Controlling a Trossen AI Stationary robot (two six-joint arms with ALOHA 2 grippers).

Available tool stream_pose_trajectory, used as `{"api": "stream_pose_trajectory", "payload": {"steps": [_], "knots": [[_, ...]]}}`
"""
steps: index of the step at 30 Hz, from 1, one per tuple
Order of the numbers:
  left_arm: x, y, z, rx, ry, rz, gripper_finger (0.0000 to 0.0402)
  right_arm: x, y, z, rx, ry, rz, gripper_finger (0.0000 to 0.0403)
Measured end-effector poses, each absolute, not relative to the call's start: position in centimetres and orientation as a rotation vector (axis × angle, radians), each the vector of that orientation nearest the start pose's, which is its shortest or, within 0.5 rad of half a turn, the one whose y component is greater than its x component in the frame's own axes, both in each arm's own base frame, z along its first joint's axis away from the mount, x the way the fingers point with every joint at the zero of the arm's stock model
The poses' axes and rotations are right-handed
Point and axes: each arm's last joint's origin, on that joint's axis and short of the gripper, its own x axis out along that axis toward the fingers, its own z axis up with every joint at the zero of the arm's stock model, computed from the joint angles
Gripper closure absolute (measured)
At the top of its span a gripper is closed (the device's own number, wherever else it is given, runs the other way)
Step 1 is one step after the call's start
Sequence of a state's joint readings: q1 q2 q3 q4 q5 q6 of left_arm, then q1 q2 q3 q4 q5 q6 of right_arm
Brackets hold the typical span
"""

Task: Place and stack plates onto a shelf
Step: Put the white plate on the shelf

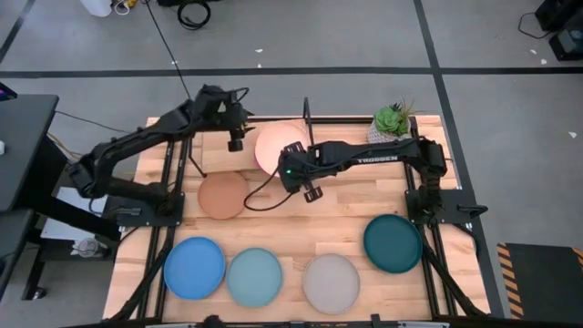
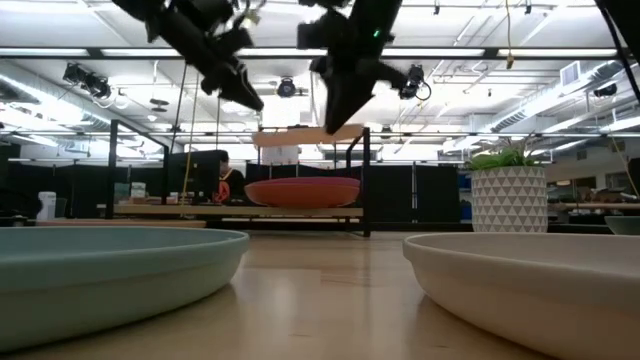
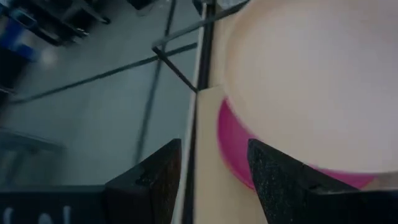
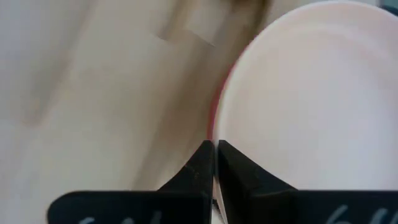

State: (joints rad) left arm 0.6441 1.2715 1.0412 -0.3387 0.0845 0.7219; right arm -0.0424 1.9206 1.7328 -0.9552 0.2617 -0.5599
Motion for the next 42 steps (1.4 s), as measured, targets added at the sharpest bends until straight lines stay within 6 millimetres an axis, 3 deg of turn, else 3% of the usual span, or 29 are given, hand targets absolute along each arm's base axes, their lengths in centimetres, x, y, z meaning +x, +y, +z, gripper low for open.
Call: {"api": "stream_pose_trajectory", "payload": {"steps": [10,17,31,42], "knots": [[25.0,9.5,31.3,0.776,0.776,0.313,0.021,35.4,-1.8,34.5,-0.44,1.02,0.126,0.0381],[25.8,6.0,32.2,0.888,0.722,0.322,0.021,33.2,-1.1,37.3,-0.376,0.898,0.218,0.0381],[26.7,0.0,33.2,1.099,0.593,0.254,0.0216,32.5,-0.3,38.4,-0.346,0.808,0.355,0.0381],[26.5,-1.9,32.7,1.175,0.608,0.186,0.0334,32.4,-0.2,39.1,-0.338,0.742,0.383,0.0377]]}}
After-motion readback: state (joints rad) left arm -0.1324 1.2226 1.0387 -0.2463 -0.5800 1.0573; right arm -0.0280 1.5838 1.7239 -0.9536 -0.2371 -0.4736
